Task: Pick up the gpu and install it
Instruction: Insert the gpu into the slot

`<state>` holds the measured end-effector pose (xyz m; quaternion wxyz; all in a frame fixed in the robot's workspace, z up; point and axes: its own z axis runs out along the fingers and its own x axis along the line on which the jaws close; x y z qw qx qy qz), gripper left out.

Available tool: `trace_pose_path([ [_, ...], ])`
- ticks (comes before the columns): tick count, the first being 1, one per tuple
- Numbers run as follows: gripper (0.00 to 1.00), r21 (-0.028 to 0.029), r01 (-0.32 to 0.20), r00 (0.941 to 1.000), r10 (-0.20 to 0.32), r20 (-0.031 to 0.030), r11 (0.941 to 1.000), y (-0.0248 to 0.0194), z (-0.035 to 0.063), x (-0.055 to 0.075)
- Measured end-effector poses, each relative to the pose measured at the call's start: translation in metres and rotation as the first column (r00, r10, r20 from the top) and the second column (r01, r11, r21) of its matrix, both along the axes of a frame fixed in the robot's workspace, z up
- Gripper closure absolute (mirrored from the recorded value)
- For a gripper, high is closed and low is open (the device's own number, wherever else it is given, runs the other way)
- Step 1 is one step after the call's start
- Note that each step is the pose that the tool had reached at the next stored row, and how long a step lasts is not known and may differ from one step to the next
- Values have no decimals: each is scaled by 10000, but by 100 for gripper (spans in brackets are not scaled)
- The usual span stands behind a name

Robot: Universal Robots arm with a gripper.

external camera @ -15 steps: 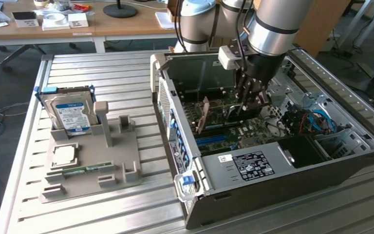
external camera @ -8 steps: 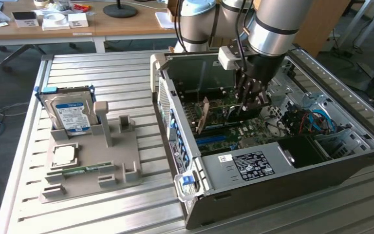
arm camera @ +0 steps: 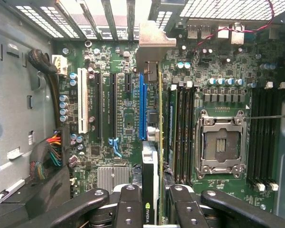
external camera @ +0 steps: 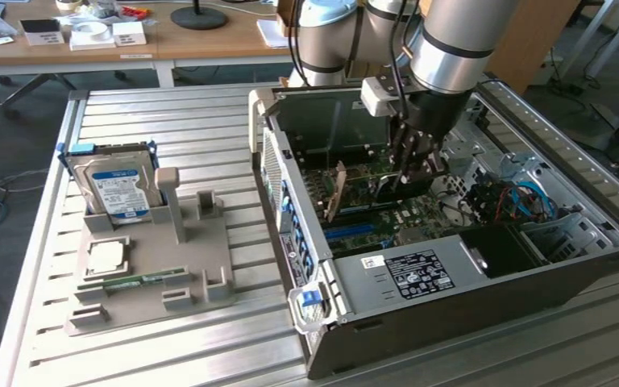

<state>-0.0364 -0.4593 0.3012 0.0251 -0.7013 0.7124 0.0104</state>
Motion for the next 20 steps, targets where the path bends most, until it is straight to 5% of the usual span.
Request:
trace_pose_path([
  [20, 73, 0, -1, 10000, 1, 2, 10000, 0, -9, -9],
])
